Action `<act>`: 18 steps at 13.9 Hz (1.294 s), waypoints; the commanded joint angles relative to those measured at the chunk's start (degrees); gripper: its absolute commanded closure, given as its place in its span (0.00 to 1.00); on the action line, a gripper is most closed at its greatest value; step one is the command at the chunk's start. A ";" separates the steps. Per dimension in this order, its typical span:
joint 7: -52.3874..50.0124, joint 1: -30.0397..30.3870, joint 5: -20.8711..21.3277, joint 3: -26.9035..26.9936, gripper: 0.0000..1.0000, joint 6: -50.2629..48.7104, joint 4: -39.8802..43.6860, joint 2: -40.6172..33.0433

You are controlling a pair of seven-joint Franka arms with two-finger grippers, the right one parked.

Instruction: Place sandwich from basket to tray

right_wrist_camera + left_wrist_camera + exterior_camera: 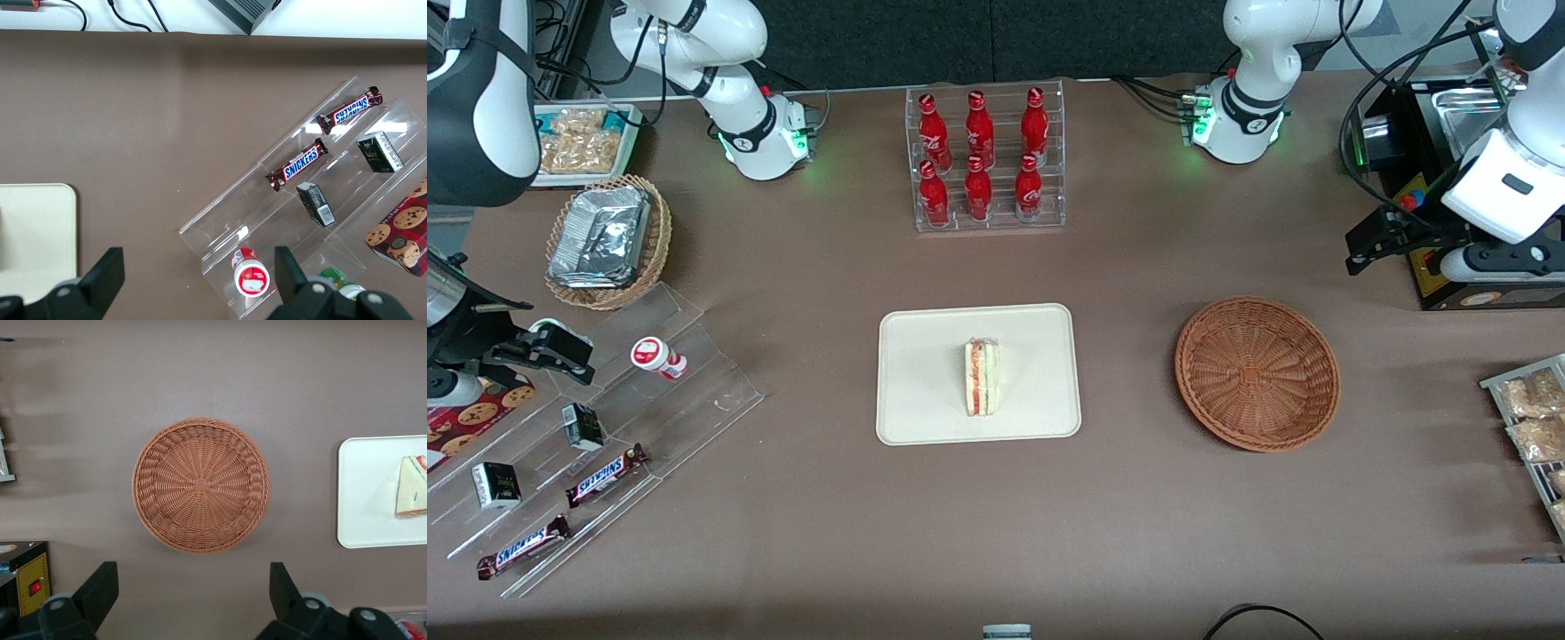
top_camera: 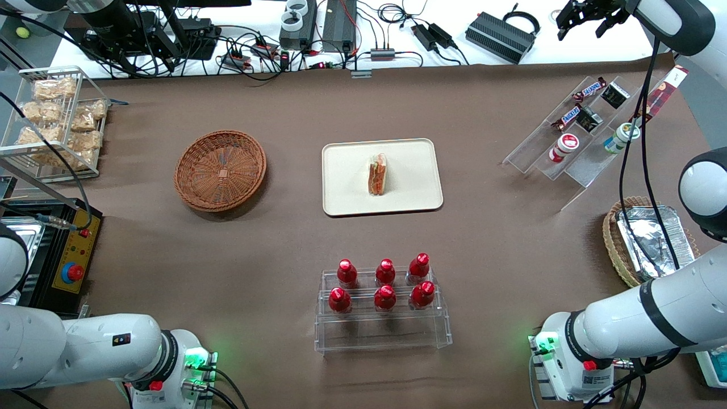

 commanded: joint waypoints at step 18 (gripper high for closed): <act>0.63 -8.21 2.59 8.35 0.00 -4.36 6.44 3.44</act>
